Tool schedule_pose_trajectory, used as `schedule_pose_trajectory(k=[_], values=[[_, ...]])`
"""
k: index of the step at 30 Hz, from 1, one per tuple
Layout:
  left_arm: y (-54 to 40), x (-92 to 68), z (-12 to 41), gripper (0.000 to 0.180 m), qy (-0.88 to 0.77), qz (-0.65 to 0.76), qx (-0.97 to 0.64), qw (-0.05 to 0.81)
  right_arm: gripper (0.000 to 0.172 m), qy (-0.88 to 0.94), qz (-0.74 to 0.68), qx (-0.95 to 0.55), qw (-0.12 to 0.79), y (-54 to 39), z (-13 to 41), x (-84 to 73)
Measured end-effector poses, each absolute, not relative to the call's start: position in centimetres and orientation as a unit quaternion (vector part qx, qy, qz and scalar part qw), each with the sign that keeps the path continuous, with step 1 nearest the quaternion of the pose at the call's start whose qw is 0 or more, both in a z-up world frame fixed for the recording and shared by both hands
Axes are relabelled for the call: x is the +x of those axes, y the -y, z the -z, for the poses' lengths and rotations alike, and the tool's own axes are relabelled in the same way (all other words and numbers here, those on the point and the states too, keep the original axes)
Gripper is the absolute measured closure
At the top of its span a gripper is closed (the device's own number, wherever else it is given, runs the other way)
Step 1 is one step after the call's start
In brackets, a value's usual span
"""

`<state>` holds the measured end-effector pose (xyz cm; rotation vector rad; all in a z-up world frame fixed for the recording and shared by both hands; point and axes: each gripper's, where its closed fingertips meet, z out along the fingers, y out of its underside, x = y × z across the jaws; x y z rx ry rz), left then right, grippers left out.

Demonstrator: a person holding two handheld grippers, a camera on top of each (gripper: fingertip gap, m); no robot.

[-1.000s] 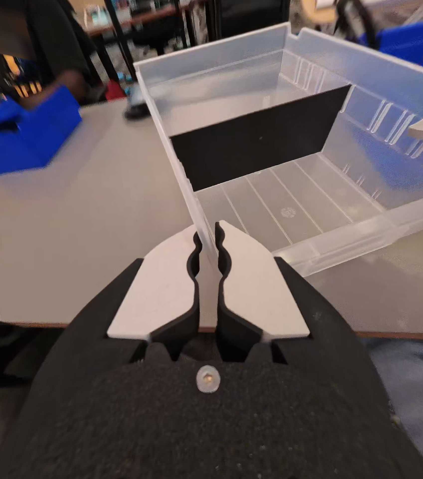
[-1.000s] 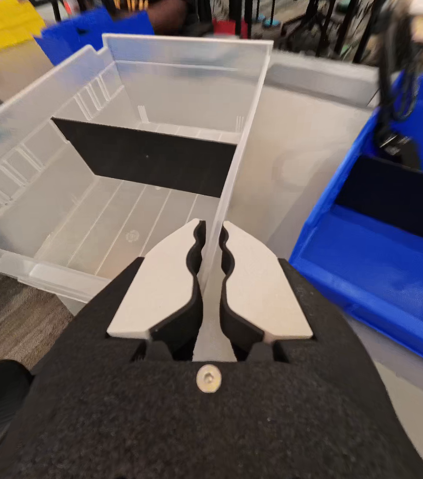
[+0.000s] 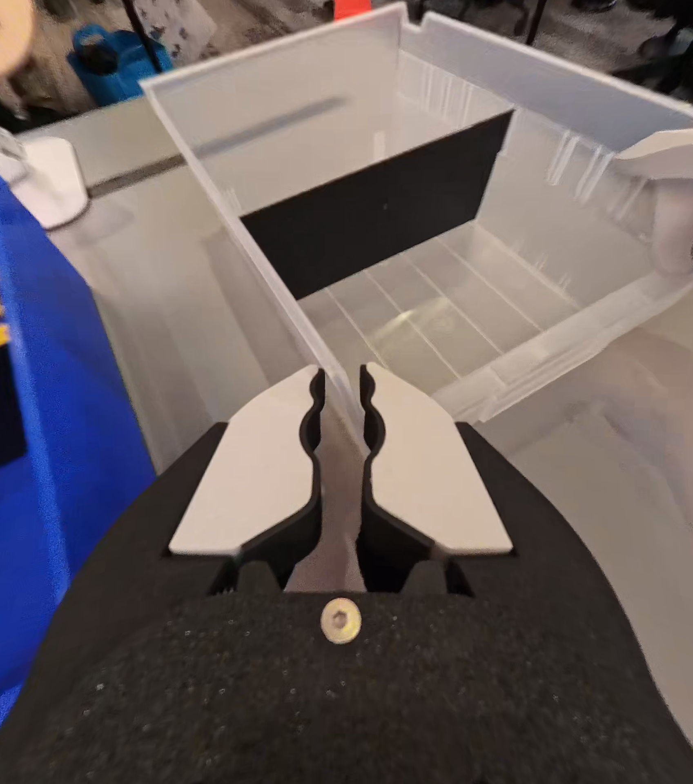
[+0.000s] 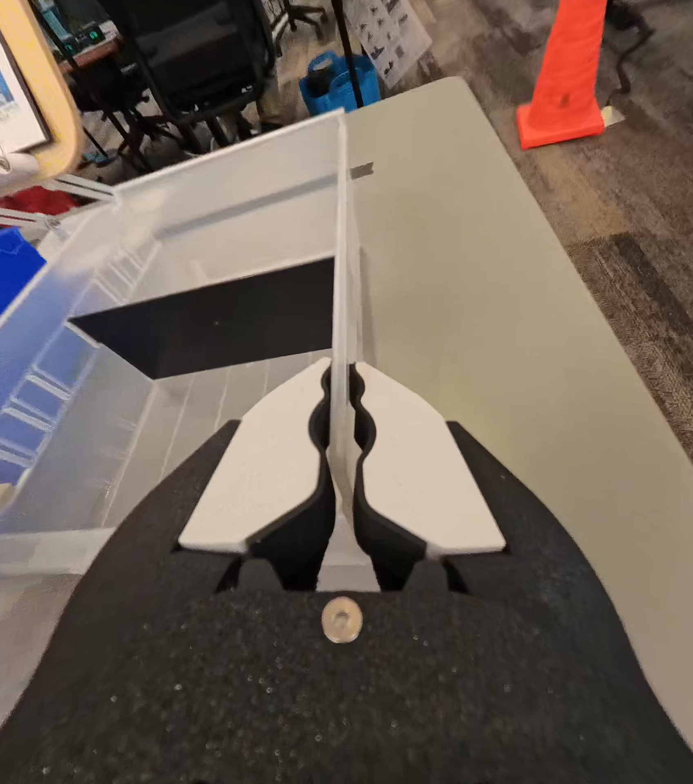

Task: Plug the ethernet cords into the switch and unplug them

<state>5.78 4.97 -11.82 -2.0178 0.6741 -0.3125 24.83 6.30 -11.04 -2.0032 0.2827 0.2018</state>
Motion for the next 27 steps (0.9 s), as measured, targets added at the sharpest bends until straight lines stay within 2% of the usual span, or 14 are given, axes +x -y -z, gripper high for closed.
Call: schedule_pose_trajectory(k=[3,8,11,13,16,20,22,25,27], values=[[-4.5,5.9,13.3,0.161,-0.251,0.207,-0.833,0.448,0.168,-0.107,-0.075,-0.846,0.517,-6.4,12.5,24.8],[-3.1,6.3,11.7,0.138,-0.239,0.329,-0.815,0.414,0.160,-0.109,-0.100,-0.835,0.530,-6.0,12.6,24.9],[-2.4,3.9,6.9,0.138,-0.250,0.359,-0.768,0.469,0.141,-0.088,-0.036,-0.827,0.553,-5.1,10.7,26.1],[-1.8,0.7,3.5,0.137,-0.267,0.350,-0.739,0.510,0.135,-0.047,0.038,-0.797,0.601,-3.8,7.2,26.1],[-2.6,-6.9,0.9,0.125,-0.267,0.253,-0.726,0.581,0.131,0.035,0.074,-0.753,0.653,-2.9,2.0,21.3],[-4.5,-20.5,5.0,0.120,-0.188,-0.006,-0.758,0.625,0.126,0.172,-0.067,-0.742,0.644,-3.3,0.5,6.8],[-4.5,-24.2,7.7,0.117,-0.145,-0.030,-0.778,0.611,0.118,0.190,-0.130,-0.753,0.616,-3.4,2.4,0.0],[-5.8,-25.6,10.1,0.107,-0.151,-0.049,-0.809,0.566,0.092,0.136,-0.135,-0.808,0.558,-4.7,7.6,-5.3],[-6.6,-25.3,12.6,0.112,-0.154,-0.022,-0.841,0.517,0.090,0.108,-0.135,-0.823,0.541,-5.0,10.2,-7.1]])
